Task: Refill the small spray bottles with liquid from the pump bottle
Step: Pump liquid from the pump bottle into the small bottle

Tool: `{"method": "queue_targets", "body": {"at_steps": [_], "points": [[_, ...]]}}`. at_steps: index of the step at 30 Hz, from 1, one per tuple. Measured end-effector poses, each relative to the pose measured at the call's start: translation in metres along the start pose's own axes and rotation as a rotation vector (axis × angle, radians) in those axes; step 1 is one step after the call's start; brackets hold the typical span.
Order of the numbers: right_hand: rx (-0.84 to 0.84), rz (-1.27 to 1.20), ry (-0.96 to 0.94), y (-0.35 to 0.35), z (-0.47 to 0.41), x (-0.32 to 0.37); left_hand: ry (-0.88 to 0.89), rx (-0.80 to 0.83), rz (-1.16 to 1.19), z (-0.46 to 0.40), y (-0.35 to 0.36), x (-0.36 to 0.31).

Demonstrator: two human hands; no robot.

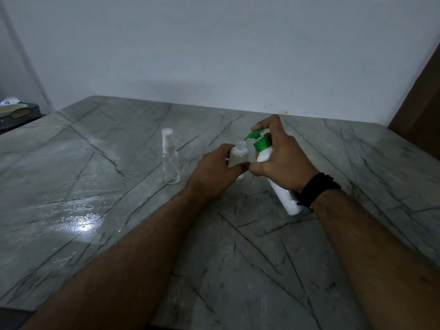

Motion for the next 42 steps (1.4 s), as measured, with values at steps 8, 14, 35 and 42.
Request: {"method": "queue_targets", "body": {"at_steps": [8, 14, 35, 42], "points": [[-0.009, -0.006, -0.015, -0.0002, 0.0015, 0.0014, 0.006, -0.001, 0.004, -0.0022, 0.0033, 0.0042], [-0.002, 0.003, -0.002, 0.0003, 0.0009, 0.0007, 0.017, -0.013, 0.006, -0.0032, 0.0028, 0.0055], [0.000, -0.003, -0.005, -0.0017, 0.0018, 0.0038, -0.001, -0.009, 0.009, -0.0016, 0.0019, 0.0030], [0.006, 0.000, -0.007, -0.0010, 0.0035, 0.0054, -0.003, -0.010, 0.013, -0.0019, 0.0017, 0.0040]]}}
Point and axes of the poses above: each hand's wrist, its own z-axis away from the middle knuckle, its own y-axis out of the palm, x = y × z, the point moved 6 cm from there along -z, towards the middle knuckle, and after that the axes turned 11 degrees about -x, right-handed, at the moved point
